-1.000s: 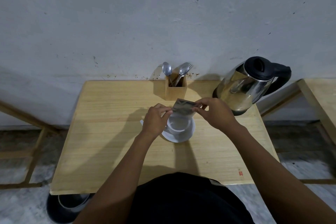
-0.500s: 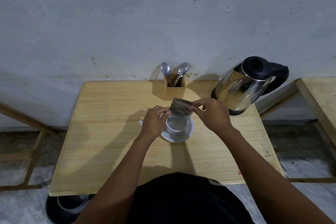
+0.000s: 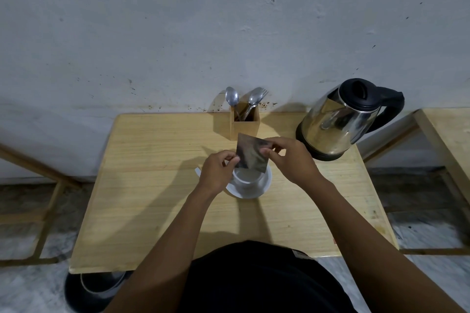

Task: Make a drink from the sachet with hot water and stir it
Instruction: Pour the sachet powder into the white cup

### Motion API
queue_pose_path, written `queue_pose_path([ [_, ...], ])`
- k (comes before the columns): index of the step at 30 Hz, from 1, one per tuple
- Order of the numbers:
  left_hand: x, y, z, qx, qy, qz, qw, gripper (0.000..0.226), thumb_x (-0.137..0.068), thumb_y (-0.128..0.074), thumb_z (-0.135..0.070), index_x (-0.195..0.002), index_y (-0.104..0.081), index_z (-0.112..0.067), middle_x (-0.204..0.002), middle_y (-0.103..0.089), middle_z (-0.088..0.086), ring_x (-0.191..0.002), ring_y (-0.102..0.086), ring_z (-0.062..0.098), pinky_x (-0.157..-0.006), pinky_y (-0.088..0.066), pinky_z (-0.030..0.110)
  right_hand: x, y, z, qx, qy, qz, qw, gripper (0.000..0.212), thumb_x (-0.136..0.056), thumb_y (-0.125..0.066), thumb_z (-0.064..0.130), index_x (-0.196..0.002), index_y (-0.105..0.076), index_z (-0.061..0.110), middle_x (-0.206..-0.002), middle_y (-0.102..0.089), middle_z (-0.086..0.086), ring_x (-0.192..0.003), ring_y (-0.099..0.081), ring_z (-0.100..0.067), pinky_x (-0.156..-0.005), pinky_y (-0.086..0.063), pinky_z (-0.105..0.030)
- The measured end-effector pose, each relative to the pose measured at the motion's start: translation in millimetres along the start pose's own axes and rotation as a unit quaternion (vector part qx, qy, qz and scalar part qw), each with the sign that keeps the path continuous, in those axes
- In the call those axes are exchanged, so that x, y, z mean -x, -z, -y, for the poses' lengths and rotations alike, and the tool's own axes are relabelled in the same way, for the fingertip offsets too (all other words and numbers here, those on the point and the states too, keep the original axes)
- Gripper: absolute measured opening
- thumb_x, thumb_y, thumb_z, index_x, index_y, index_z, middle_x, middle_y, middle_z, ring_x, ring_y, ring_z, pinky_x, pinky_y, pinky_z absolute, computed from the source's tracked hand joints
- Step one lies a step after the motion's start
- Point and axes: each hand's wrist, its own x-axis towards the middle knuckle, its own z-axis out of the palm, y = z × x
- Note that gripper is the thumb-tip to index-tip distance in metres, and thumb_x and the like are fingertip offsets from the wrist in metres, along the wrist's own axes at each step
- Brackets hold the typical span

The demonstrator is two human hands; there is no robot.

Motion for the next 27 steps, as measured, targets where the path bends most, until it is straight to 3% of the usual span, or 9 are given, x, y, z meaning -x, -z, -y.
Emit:
queue_pose_path([
  [2, -1, -1, -1, 0.014, 0.004, -0.016, 1.0, 0.013, -0.09, -0.06, -0.012, -0.089, -0.071, -0.006, -0.08, -0.071, 0.006, -0.077, -0.065, 0.019, -0.068, -0.047, 0.023, -2, 0, -2, -0.028, -0.011, 0.021, 0.999, 0.024, -0.082, -0.076, 0.028, -0.106, -0.072, 0.03, -0.084, -0.07, 0.013, -0.071, -0.06, -0.003, -0.071, -0.052, -0.028],
  [7, -1, -2, -2, 0.02, -0.002, -0.032, 0.999, 0.014, -0.09, -0.06, -0.014, -0.09, -0.072, -0.007, -0.08, -0.071, 0.003, -0.075, -0.063, 0.014, -0.062, -0.043, 0.006, -4, -2, -6, 0.008, -0.054, 0.033, 0.998, 0.008, -0.084, -0.075, 0.031, -0.088, -0.076, 0.024, -0.077, -0.069, 0.012, -0.068, -0.057, -0.001, -0.068, -0.053, -0.035],
  [13, -3, -5, -3, 0.032, -0.005, -0.032, 0.999, 0.016, -0.09, -0.059, -0.016, -0.089, -0.073, -0.009, -0.085, -0.074, 0.003, -0.081, -0.067, 0.015, -0.066, -0.049, 0.017, 0, -9, 3, 0.068, -0.037, -0.041, 0.996, 0.015, -0.086, -0.071, 0.035, -0.096, -0.077, 0.025, -0.062, -0.051, 0.026, -0.063, -0.051, -0.007, -0.057, -0.036, -0.025],
  [18, -3, -1, -1, 0.082, 0.018, -0.03, 0.996, 0.013, -0.09, -0.061, -0.015, -0.097, -0.07, -0.01, -0.096, -0.072, 0.006, -0.088, -0.067, 0.017, -0.058, -0.049, 0.007, -2, -8, -2, 0.058, -0.032, -0.019, 0.998, 0.016, -0.086, -0.071, 0.037, -0.094, -0.077, 0.025, -0.076, -0.063, 0.017, -0.07, -0.056, -0.012, -0.062, -0.043, -0.03],
  [20, -3, -1, -1, 0.087, 0.022, -0.03, 0.996, 0.013, -0.09, -0.061, -0.014, -0.098, -0.071, -0.009, -0.096, -0.073, 0.007, -0.086, -0.068, 0.021, -0.055, -0.049, 0.009, -2, -8, -2, 0.046, -0.03, -0.004, 0.998, 0.016, -0.084, -0.072, 0.039, -0.093, -0.078, 0.026, -0.081, -0.069, 0.013, -0.072, -0.058, -0.013, -0.065, -0.047, -0.033],
  [24, -4, -4, -2, 0.064, 0.019, -0.033, 0.997, 0.016, -0.09, -0.062, -0.015, -0.096, -0.074, -0.007, -0.091, -0.075, 0.006, -0.088, -0.069, 0.019, -0.074, -0.051, 0.02, -1, -10, 1, 0.061, -0.027, -0.036, 0.997, 0.017, -0.084, -0.073, 0.039, -0.093, -0.077, 0.026, -0.087, -0.072, 0.013, -0.071, -0.057, -0.011, -0.065, -0.043, -0.028],
  [27, -3, -6, -4, 0.072, 0.017, -0.021, 0.997, 0.014, -0.088, -0.064, -0.016, -0.092, -0.075, -0.008, -0.087, -0.076, 0.006, -0.087, -0.07, 0.018, -0.079, -0.053, 0.028, 2, -10, 2, 0.087, -0.014, -0.054, 0.995, 0.018, -0.083, -0.073, 0.04, -0.092, -0.078, 0.025, -0.086, -0.074, 0.013, -0.065, -0.057, -0.006, -0.068, -0.045, -0.028],
])
